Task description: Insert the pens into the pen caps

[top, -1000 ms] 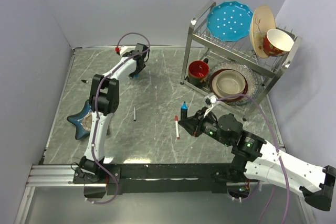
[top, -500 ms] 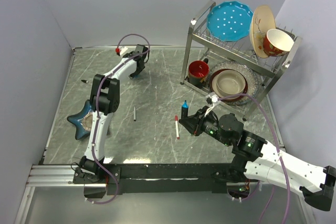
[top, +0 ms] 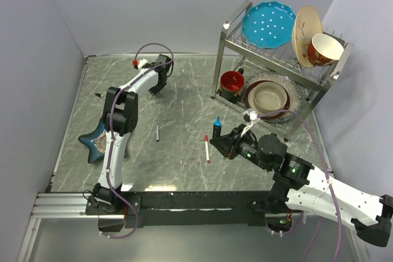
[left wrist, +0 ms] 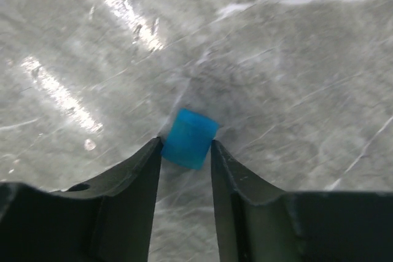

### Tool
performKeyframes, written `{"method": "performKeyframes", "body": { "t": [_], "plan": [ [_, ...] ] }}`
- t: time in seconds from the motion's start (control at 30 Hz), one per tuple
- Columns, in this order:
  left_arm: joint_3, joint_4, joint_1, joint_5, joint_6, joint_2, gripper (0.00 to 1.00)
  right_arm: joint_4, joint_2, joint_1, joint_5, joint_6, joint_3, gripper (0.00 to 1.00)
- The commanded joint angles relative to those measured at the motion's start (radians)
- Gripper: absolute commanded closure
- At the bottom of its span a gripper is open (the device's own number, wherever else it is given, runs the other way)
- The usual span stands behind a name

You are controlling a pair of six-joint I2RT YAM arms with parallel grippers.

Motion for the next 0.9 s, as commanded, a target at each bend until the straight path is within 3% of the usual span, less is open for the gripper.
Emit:
{"method": "performKeyframes", "body": {
  "t": [0.0, 0.13, 0.37, 0.47, 0.87],
  "plan": [
    [-0.062, -0.067, -0.002, 0.056, 0.009, -0.068, 0.6, 0.009, -0.008, 0.019, 0.026, 0.005, 0.056, 1.0],
    [-0.094, -0.054, -0.014, 0.012, 0.035, -0.09, 0.6, 0.008, -0.027, 0.033, 0.033, 0.019, 0.047, 1.0],
    [-0.094, -0.049, -0.014, -0.093, 0.185, -0.091, 0.45, 0.007, -0.039, 0.056, 0.049, 0.039, 0.036, 1.0],
    [-0.051, -0.1, -0.007, -0.127, 0.195, -0.065, 0.44, 0.007, -0.033, 0.064, 0.058, 0.036, 0.041, 1.0],
    [-0.003, -0.002, 0.004, -0.045, 0.374, -0.025, 0.45, 0.01, -0.012, 0.075, 0.058, 0.025, 0.055, 1.0]
  ]
}}
